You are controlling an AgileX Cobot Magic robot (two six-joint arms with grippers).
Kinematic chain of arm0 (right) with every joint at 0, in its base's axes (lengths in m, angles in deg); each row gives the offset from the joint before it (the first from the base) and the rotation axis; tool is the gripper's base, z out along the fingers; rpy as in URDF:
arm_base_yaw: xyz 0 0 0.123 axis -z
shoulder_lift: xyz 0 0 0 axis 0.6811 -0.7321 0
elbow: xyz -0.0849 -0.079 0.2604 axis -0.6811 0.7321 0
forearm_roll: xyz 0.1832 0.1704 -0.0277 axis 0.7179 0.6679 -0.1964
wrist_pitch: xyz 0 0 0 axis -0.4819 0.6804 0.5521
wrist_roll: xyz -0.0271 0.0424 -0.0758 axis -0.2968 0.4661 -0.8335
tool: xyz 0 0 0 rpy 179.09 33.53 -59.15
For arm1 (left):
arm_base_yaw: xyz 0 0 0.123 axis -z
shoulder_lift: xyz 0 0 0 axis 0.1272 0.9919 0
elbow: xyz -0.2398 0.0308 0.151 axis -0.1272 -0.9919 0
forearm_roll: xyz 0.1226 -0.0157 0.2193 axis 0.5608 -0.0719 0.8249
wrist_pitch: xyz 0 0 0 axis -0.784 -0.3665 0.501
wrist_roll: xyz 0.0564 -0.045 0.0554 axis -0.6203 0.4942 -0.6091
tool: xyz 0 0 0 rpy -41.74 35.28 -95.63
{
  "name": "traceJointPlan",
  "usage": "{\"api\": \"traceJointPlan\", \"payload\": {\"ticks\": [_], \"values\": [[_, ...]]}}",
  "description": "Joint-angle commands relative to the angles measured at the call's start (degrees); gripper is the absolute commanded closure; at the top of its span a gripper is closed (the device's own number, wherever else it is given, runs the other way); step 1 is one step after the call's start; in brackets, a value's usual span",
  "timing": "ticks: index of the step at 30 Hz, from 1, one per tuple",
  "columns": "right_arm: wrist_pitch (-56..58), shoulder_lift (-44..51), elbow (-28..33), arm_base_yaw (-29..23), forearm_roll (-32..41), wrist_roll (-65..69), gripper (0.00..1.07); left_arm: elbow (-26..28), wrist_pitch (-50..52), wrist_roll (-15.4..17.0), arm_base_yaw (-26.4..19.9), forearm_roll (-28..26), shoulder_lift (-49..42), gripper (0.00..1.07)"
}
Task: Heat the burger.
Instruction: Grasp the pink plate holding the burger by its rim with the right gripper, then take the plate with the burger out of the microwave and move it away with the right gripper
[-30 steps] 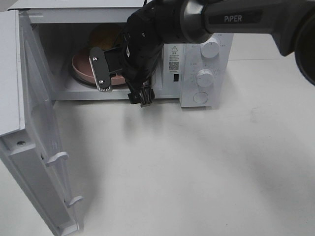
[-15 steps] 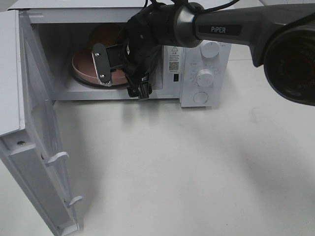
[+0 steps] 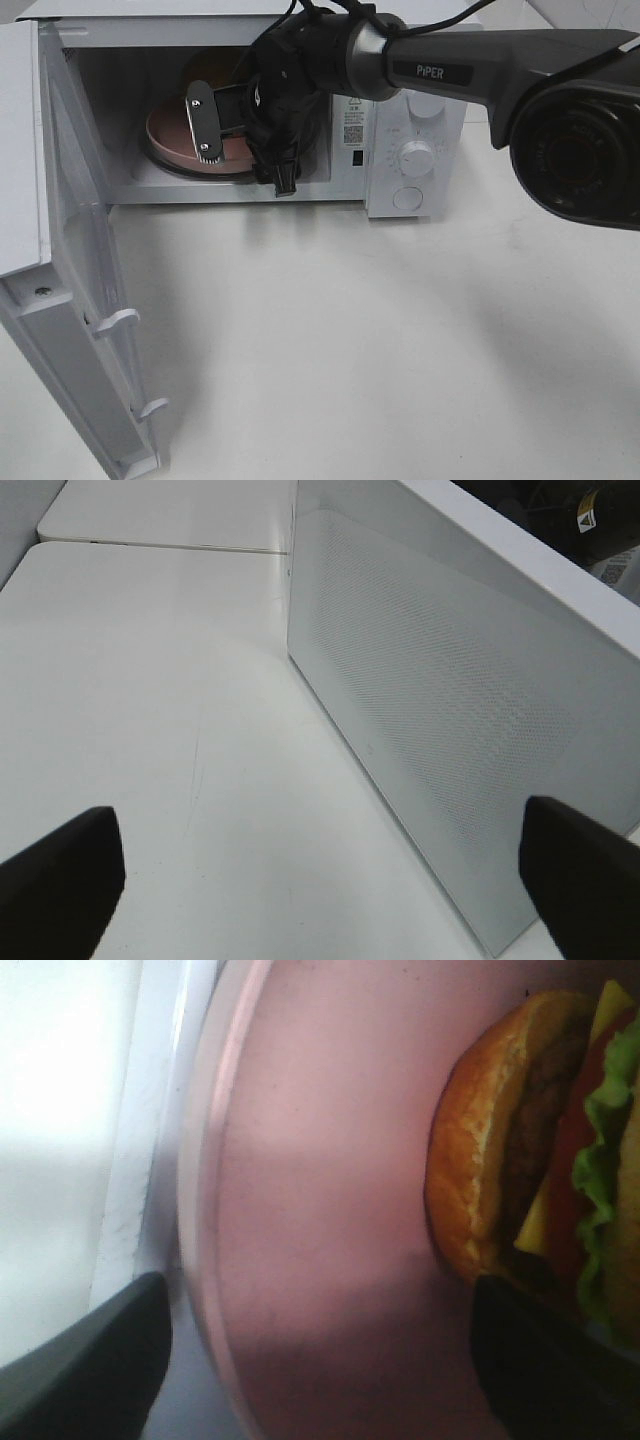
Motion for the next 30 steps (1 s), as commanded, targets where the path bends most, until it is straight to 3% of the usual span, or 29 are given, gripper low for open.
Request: {"api": "traceJointPlan", "payload": {"ticks": [1,5,6,7,8,9,10,11,12,14,30], "values": [[-0.17,-0.34,-0.23,0.0,1.15,0.69,0.34,0.0,0.69,0.34,0.0,-0.46,-1.09,0.06],[-0.46,-0.4,-0.23,-0.57,1.32,0.69,0.43,0.0,0.69,0.34,0.0,-0.46,-1.09,0.06],[-1.03,-0.4,-0.23,-0.69,1.32,0.69,0.55,0.0,0.69,0.34,0.0,-0.46,-1.09,0.06],[-1.03,-0.4,-0.23,-0.69,1.32,0.69,0.55,0.0,0.69,0.34,0.0,-0.46,-1.09,0.06],[-1.32,-0.4,-0.23,-0.74,1.55,0.69,0.62,0.0,0.69,0.34,0.0,-0.46,-1.09,0.06],[-1.38,-0.4,-0.23,-1.26,2.29,0.69,0.78,0.0,0.69,0.34,0.0,-0.46,-1.09,0.06],[-1.38,-0.4,-0.23,-1.26,2.29,0.69,0.78,0.0,0.69,0.34,0.0,-0.46,-1.09,0.06],[-1.38,-0.4,-0.23,-1.32,2.64,0.69,0.93,0.0,0.69,0.34,0.0,-0.46,-1.09,0.06],[-1.38,-0.4,-0.23,-1.32,2.64,0.69,0.93,0.0,0.69,0.34,0.0,-0.46,-1.09,0.06],[-1.32,-0.4,-0.23,-1.89,3.67,0.69,1.07,0.0,0.69,0.34,0.0,-0.46,-1.09,0.06],[2.81,1.95,0.06,-3.9,5.33,-0.4,1.07,0.0,0.69,0.34,0.0,-0.46,-1.09,0.06]]}}
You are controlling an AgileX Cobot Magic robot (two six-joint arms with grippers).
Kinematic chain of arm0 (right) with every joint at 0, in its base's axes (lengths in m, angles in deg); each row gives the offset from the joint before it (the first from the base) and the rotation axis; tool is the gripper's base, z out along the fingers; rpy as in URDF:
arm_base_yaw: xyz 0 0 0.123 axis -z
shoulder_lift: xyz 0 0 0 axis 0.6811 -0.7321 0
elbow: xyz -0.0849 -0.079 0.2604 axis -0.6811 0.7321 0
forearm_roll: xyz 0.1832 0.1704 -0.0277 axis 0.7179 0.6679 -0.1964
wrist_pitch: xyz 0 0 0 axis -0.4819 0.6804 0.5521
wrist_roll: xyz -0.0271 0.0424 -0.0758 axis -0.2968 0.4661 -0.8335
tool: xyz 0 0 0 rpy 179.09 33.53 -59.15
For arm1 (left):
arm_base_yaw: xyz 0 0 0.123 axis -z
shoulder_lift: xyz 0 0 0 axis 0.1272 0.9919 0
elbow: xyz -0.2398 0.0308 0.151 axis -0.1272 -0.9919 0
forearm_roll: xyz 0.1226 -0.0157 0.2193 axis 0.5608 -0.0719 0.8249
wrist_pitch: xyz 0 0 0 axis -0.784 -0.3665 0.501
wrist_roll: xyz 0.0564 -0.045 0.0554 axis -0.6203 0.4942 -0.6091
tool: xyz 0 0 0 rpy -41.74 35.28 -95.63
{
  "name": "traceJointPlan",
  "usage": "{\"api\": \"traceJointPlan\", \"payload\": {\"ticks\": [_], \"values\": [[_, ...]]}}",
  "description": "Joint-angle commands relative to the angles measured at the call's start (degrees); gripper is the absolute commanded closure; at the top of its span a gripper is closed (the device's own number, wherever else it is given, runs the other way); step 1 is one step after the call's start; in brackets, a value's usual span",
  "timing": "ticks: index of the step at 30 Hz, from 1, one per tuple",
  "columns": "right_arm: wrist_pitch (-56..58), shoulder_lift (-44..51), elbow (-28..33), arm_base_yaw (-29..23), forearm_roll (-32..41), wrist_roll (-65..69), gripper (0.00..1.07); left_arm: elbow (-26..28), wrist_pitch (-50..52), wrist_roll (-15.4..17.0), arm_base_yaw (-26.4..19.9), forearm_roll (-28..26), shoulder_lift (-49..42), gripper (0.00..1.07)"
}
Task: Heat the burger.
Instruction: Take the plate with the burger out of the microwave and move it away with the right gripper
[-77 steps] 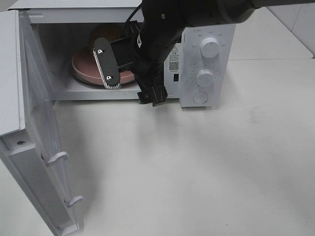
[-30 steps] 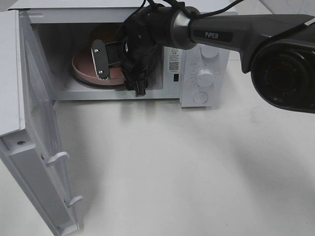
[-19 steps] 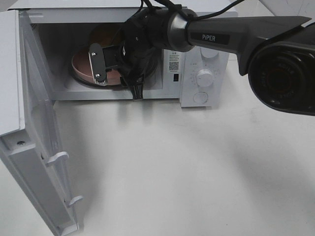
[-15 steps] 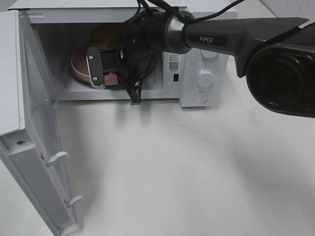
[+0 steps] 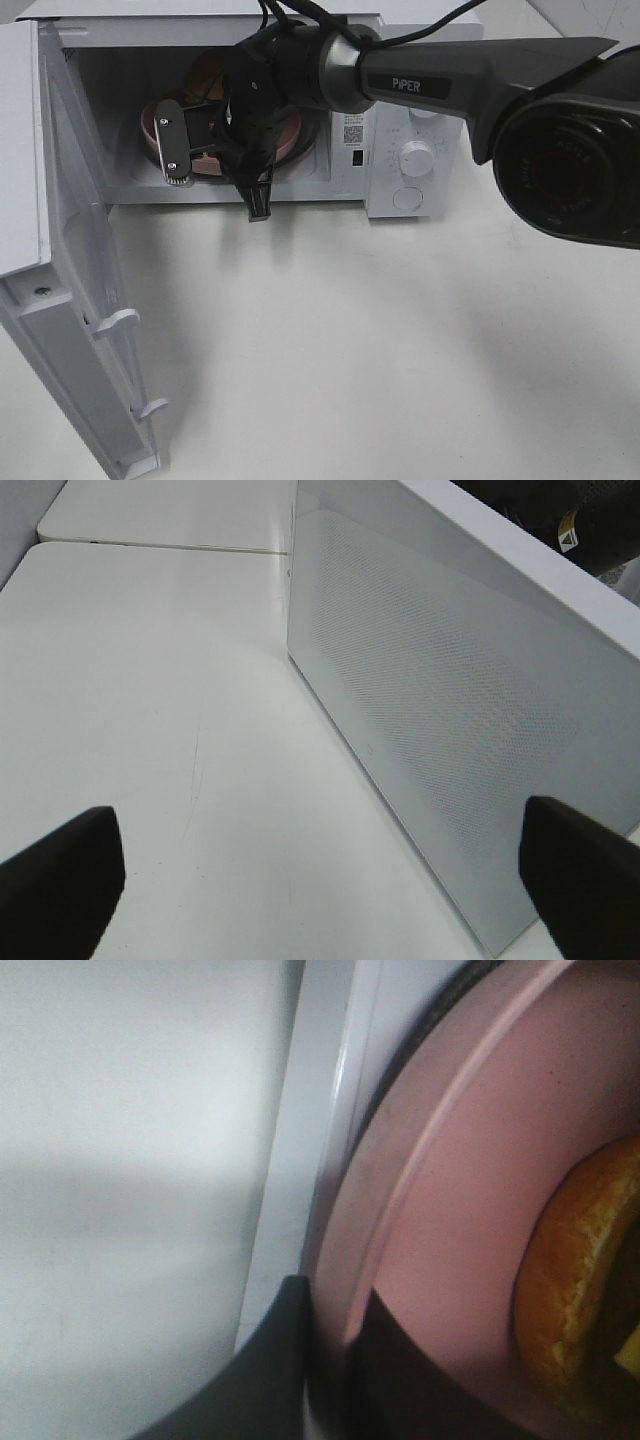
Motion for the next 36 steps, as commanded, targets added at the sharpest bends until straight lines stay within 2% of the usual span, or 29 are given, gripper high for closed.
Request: {"api": "traceJointPlan", "payload": {"ticks": [1,9,16,20,22,25,27,28,30,33,34,36], "values": [[-0.63,2.01,-0.17,-0.4,0.69,-0.4,1.07,0.0,0.69,0.34,0.0,-0.46,-1.09,0.06],[-1.83,6.25,3.78,-0.52,0.69,-1.49,1.07,0.0,0.69,0.34,0.0,-0.46,-1.09,0.06],[-11.06,12.03,13.52,-0.69,0.63,-2.12,1.07,0.0,0.69,0.34,0.0,-0.46,-1.09,0.06],[-12.83,13.69,17.13,-1.09,0.46,-2.35,1.07,0.0,0.69,0.34,0.0,-0.46,-1.09,0.06],[-16.44,16.44,22.75,-1.55,0.4,-2.98,1.07,0.0,0.69,0.34,0.0,-0.46,-1.09,0.06],[-17.07,16.9,23.84,-1.55,0.4,-2.98,1.07,0.0,0.69,0.34,0.0,-0.46,-1.09,0.06],[-18.96,18.56,27.85,-1.78,0.17,-2.98,1.07,0.0,0.69,0.34,0.0,-0.46,-1.09,0.06],[-18.96,18.56,27.85,-1.78,0.17,-2.98,1.07,0.0,0.69,0.34,0.0,-0.46,-1.09,0.06],[-21.49,20.97,32.54,-1.78,-0.86,-2.98,1.07,0.0,0.69,0.34,0.0,-0.46,-1.09,0.06],[-21.89,21.6,33.52,-1.78,-1.09,-2.92,1.07,0.0,0.69,0.34,0.0,-0.46,-1.09,0.06],[-22.86,23.03,35.98,-1.83,-1.09,-2.92,1.07,0.0,0.69,0.34,0.0,-0.46,-1.09,0.06],[-23.43,23.66,37.01,-1.83,-1.09,-2.92,1.07,0.0,0.69,0.34,0.0,-0.46,-1.09,0.06]]}}
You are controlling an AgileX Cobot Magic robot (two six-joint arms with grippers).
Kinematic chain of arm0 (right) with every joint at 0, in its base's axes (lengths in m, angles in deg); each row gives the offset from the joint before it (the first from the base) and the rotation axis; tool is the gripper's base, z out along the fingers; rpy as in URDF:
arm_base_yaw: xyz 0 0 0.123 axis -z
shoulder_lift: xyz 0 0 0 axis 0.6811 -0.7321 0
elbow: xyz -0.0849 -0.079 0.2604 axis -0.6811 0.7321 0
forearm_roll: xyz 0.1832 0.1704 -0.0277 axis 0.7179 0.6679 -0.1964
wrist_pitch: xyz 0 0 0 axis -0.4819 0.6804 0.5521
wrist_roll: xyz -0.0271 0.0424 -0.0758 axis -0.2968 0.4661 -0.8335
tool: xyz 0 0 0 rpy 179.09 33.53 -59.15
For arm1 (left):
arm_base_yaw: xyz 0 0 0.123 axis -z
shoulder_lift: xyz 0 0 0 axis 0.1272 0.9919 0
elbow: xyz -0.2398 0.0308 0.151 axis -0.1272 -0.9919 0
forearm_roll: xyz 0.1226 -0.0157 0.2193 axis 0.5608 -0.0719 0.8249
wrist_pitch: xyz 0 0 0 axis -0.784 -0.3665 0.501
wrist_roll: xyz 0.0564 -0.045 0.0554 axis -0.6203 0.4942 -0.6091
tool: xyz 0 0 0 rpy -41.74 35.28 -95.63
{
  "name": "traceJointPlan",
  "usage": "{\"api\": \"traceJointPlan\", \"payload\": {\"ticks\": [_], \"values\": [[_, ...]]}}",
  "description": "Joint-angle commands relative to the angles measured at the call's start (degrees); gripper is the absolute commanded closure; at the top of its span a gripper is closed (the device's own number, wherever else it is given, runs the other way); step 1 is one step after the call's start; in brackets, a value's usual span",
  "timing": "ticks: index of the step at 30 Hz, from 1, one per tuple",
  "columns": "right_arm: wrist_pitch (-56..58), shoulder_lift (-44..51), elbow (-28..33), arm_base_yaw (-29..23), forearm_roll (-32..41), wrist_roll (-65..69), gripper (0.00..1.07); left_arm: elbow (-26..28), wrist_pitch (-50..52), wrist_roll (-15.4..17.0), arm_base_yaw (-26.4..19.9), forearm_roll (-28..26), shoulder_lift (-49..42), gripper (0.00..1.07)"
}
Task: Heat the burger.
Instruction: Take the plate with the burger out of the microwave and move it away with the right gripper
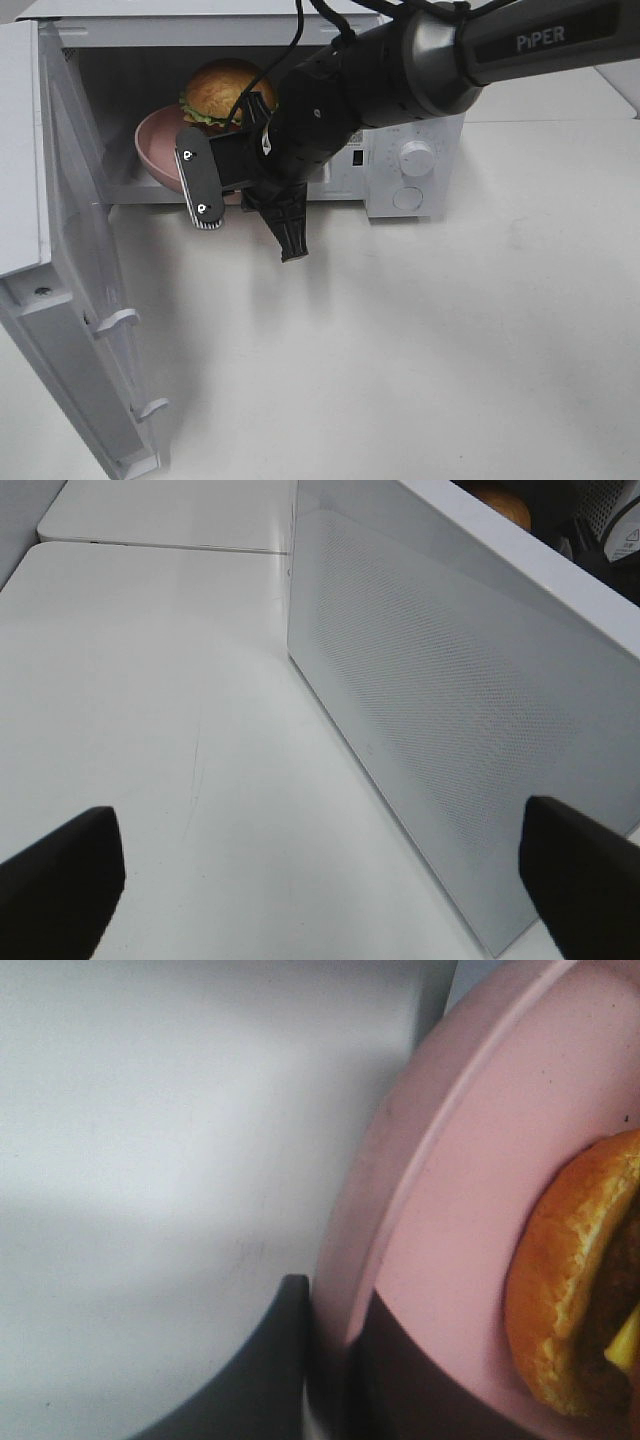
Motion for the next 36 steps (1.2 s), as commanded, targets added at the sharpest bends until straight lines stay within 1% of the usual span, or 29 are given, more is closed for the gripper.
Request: {"api": "traceJointPlan", "payload": {"ticks": [1,2,5,7,8,10,11,12,13,15,18,20,21,23,25,26,27,28,30,31,32,34,36], "values": [[-6.59,4.01,3.38,-0.17,-1.43,-0.86,1.07,0.0,0.69,0.34,0.0,-0.46,-1.09,0.06],[-7.96,5.5,5.84,-0.17,-1.43,-0.86,1.07,0.0,0.69,0.34,0.0,-0.46,-1.09,0.06],[-8.48,6.3,7.05,-0.17,-1.49,-0.86,1.07,0.0,0.69,0.34,0.0,-0.46,-1.09,0.06],[-9.91,9.0,11.75,-0.17,-2.69,-0.92,1.07,0.0,0.69,0.34,0.0,-0.46,-1.09,0.06],[-9.91,9.0,11.75,-0.17,-2.69,-0.92,1.07,0.0,0.69,0.34,0.0,-0.46,-1.09,0.06],[-10.89,11.23,14.9,-0.17,-3.09,-0.92,1.07,0.0,0.69,0.34,0.0,-0.46,-1.09,0.06],[-10.89,11.23,14.9,-0.17,-3.09,-0.92,1.07,0.0,0.69,0.34,0.0,-0.46,-1.09,0.06],[-11.06,12.61,16.73,-0.17,-3.09,-0.92,1.07,0.0,0.69,0.34,0.0,-0.46,-1.09,0.06],[-11.06,12.61,16.73,-0.17,-3.09,-0.92,1.07,0.0,0.69,0.34,0.0,-0.46,-1.09,0.06],[-11.69,14.9,19.94,-0.17,-3.09,-0.92,1.07,0.0,0.69,0.34,0.0,-0.46,-1.09,0.06],[-11.97,15.76,21.03,-0.17,-3.09,-0.92,1.07,0.0,0.69,0.34,0.0,-0.46,-1.09,0.06],[-12.72,18.91,24.69,-0.17,-3.15,-0.92,1.07,0.0,0.69,0.34,0.0,-0.46,-1.09,0.06],[-12.72,18.91,24.69,-0.17,-3.15,-0.92,1.07,0.0,0.69,0.34,0.0,-0.46,-1.09,0.06],[-13.75,21.08,27.5,-0.17,-3.15,-0.92,1.07,0.0,0.69,0.34,0.0,-0.46,-1.09,0.06],[-13.81,21.83,28.42,-0.17,-3.15,-0.92,1.07,0.0,0.69,0.34,0.0,-0.46,-1.09,0.06],[-13.81,23.38,30.25,-0.17,-3.67,-0.92,1.07,0.0,0.69,0.34,0.0,-0.46,-1.09,0.06],[-13.81,23.38,30.25,-0.17,-3.67,-0.92,1.07,0.0,0.69,0.34,0.0,-0.46,-1.09,0.06],[-13.81,25.04,31.97,-0.17,-4.58,-0.92,1.07,0.0,0.69,0.34,0.0,-0.46,-1.09,0.06],[-13.81,25.9,32.83,-0.17,-4.7,-0.92,1.07,0.0,0.69,0.34,0.0,-0.46,-1.09,0.06],[-13.81,27.5,34.38,-0.17,-4.58,-0.92,1.07,0.0,0.69,0.34,0.0,-0.46,-1.09,0.06],[-13.81,27.5,34.38,-0.17,-4.58,-0.92,1.07,0.0,0.69,0.34,0.0,-0.46,-1.09,0.06],[-13.81,29.97,36.73,-0.17,-4.58,-0.92,1.07,0.0,0.69,0.34,0.0,-0.46,-1.09,0.06],[-13.69,30.77,37.3,-0.17,-4.58,-0.92,1.07,0.0,0.69,0.34,0.0,-0.46,-1.09,0.06]]}}
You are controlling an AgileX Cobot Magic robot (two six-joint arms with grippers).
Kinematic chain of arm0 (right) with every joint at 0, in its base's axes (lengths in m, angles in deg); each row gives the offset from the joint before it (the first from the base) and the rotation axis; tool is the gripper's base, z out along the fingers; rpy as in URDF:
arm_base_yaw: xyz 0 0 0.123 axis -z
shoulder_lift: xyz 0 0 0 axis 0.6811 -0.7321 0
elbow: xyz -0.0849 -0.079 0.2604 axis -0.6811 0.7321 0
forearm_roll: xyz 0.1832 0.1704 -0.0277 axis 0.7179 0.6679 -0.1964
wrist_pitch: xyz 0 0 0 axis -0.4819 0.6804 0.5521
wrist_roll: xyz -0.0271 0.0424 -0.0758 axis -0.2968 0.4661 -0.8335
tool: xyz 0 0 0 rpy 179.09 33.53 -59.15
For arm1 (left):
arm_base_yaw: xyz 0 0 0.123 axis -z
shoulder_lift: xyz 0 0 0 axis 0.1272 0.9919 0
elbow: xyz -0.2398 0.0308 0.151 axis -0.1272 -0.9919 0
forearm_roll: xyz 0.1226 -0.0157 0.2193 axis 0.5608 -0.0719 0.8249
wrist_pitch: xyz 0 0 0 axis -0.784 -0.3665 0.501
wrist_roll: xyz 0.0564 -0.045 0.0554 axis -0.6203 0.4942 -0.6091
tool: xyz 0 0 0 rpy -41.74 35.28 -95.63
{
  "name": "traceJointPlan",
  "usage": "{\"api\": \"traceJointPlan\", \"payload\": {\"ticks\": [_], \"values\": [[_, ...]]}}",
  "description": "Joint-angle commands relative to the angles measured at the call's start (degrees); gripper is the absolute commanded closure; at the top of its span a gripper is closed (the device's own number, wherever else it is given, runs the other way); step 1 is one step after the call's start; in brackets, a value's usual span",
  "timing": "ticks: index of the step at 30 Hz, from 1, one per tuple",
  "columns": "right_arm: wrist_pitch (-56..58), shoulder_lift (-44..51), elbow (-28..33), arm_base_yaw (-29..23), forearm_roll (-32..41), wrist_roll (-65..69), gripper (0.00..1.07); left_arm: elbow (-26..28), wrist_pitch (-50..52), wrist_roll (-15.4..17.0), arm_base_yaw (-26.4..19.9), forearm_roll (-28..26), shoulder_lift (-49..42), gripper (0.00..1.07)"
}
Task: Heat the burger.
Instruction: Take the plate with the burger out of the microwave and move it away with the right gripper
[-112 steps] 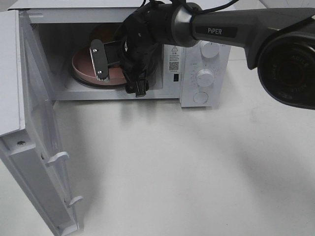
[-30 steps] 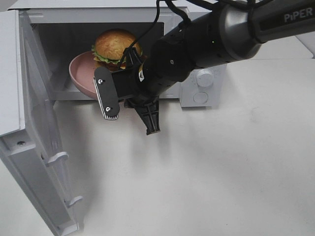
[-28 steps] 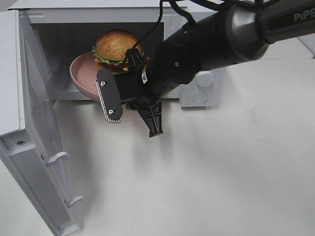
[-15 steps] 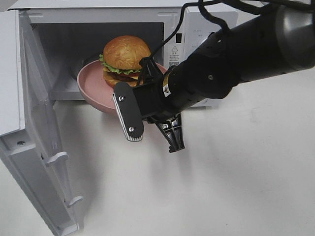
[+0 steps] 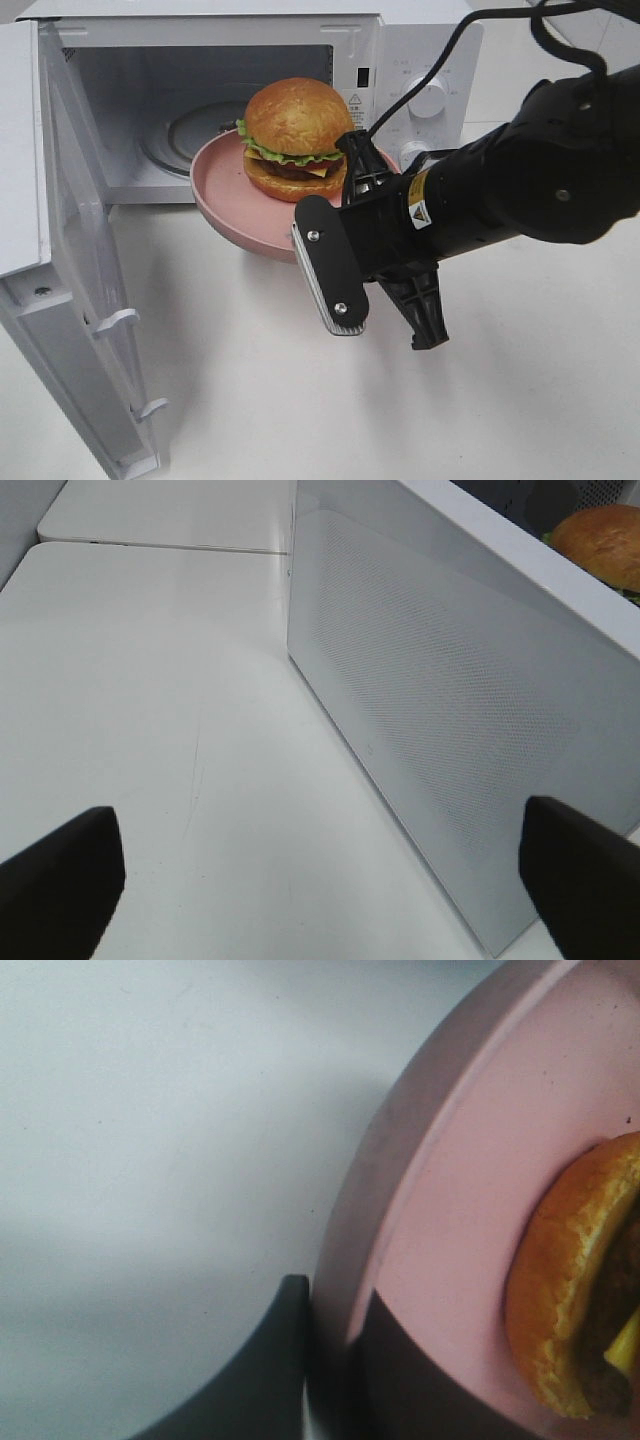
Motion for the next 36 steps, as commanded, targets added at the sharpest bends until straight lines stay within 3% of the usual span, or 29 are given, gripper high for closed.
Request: {"api": "traceJointPlan", "payload": {"ticks": [1,12,26,36], "values": [[-3.72,3.95,1.72,0.11,-1.09,-0.8,1.07,0.0,0.69,0.34,0.0,-0.46,-1.09,0.06],[-1.49,14.32,8.88,0.11,-1.15,1.2,1.07,0.0,0.69,0.34,0.0,-0.46,-1.09,0.06],[10.08,31.86,18.05,0.11,-1.89,4.18,1.07,0.0,0.69,0.34,0.0,-0.46,-1.09,0.06],[21.72,39.65,18.56,0.11,-8.65,10.14,1.07,0.0,0.69,0.34,0.0,-0.46,-1.09,0.06]]}}
